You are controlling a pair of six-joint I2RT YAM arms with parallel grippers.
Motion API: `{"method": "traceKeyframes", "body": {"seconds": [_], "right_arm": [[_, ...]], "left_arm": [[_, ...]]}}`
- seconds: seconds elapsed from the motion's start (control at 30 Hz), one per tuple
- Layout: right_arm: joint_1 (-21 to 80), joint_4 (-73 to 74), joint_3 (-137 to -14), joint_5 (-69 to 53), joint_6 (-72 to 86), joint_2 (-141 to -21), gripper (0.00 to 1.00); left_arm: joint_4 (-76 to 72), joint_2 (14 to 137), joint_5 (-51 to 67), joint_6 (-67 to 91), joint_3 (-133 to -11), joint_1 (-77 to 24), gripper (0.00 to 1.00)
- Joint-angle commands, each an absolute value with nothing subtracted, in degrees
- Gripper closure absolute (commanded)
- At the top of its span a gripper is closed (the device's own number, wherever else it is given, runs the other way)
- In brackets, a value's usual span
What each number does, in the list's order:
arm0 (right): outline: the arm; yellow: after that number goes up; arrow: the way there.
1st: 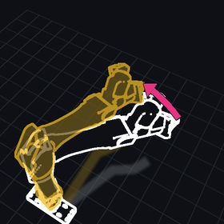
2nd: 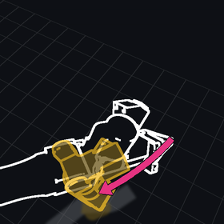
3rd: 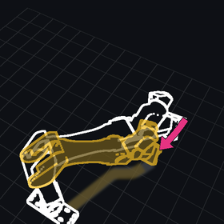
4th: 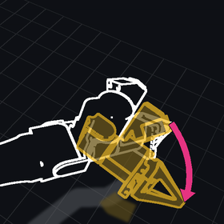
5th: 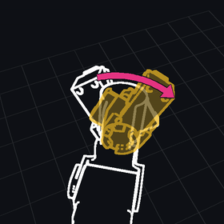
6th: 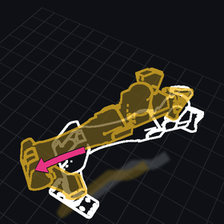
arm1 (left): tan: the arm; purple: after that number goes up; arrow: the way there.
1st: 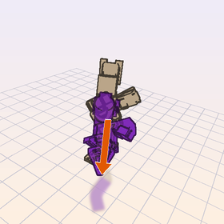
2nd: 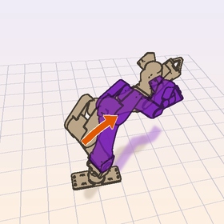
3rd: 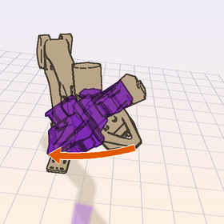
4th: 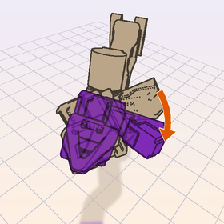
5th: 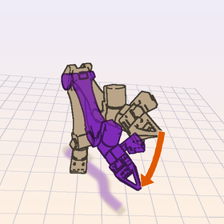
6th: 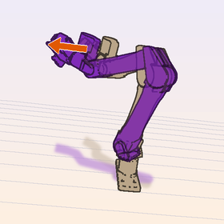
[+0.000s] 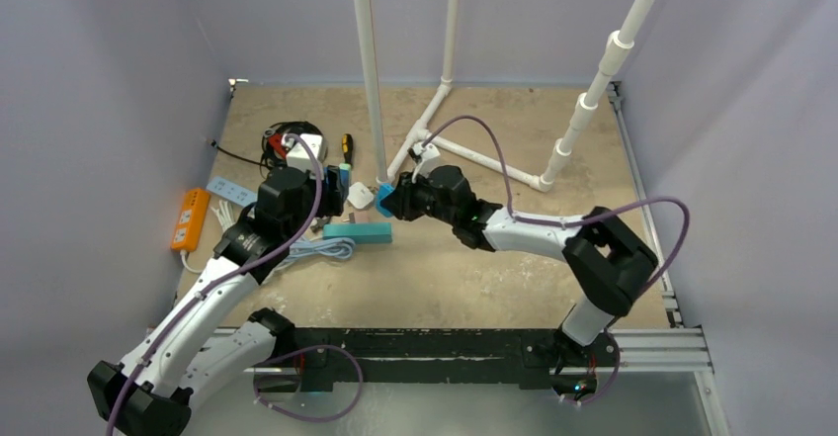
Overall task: Pull the plug off the socket
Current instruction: Place the plug at the center of the board.
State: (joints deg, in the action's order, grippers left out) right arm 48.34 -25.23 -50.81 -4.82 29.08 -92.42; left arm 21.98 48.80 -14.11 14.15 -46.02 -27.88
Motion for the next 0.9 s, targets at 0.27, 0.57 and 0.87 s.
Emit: {"method": "traceKeyframes", "body": {"seconds": [0.27, 0.57, 0.87], "right_arm": [[52.38, -40.03, -61.25, 5.28, 36.64, -108.25, 0.97], [52.93, -41.02, -66.43, 9.15, 38.02, -115.26, 0.67], [52.89, -41.22, -64.46, 9.36, 39.22, -114.43, 0.39]], "left_arm": [[18.60, 45.70, -17.06, 13.20, -46.45, -27.51, 1.00], [17.50, 45.83, -13.57, 12.52, -46.21, -27.42, 1.00], [16.80, 46.22, -9.91, 12.05, -46.06, -27.42, 1.00]]}}
